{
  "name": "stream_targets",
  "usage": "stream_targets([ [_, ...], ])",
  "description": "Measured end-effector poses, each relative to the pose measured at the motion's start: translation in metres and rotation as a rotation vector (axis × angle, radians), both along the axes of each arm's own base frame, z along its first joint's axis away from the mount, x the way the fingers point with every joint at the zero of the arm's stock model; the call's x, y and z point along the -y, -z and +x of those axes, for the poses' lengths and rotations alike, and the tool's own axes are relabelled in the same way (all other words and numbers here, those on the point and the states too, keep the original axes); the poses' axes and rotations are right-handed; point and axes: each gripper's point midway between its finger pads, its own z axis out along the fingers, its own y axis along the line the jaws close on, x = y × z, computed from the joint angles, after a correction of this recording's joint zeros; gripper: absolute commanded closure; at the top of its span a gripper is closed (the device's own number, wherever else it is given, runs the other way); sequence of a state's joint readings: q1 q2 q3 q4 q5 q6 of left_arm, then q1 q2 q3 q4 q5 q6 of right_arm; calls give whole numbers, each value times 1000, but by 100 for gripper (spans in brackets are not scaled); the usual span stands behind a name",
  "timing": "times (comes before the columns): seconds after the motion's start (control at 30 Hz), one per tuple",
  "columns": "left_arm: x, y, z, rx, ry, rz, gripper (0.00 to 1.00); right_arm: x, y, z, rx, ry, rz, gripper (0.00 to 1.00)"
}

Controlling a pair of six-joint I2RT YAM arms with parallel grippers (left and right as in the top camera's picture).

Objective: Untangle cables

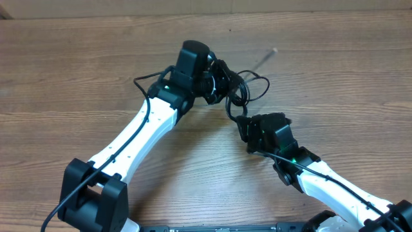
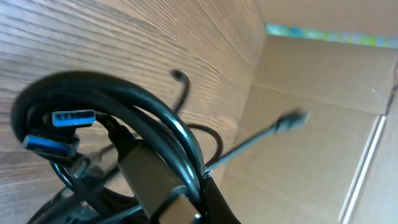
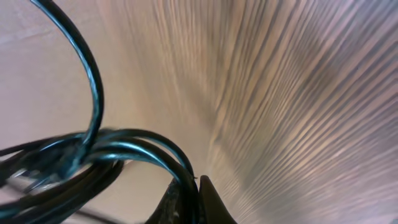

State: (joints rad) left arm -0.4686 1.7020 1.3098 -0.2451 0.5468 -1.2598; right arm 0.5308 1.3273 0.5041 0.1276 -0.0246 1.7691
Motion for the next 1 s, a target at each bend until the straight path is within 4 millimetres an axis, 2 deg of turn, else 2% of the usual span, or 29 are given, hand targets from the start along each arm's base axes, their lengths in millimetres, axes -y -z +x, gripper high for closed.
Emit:
stream_targets([
  [0.23,-10,-3,1,-35,18,-42,96,26,13,2,41,-57,-238,96],
  [0.37,-16,-5,3,-43,24,-62,95,54,20,6,26,-74,-348,96],
  [0.5,-30,-8,13,-15,8,-63,96,89,30,-1,-34,-80,-425,96],
  [0.6,-40,-7,20,0,-9,-56,96,104,25,-1,-15,-113,-432,93],
  [0.77,-47,-7,26,31,-26,-35,96,99,-2,0,101,-211,-403,92],
  [0.9,-52,-1,27,31,-39,3,96,81,-22,1,198,-293,-352,81],
  [1.0,-56,4,27,17,-55,22,96,70,-27,-2,227,-344,-318,73],
])
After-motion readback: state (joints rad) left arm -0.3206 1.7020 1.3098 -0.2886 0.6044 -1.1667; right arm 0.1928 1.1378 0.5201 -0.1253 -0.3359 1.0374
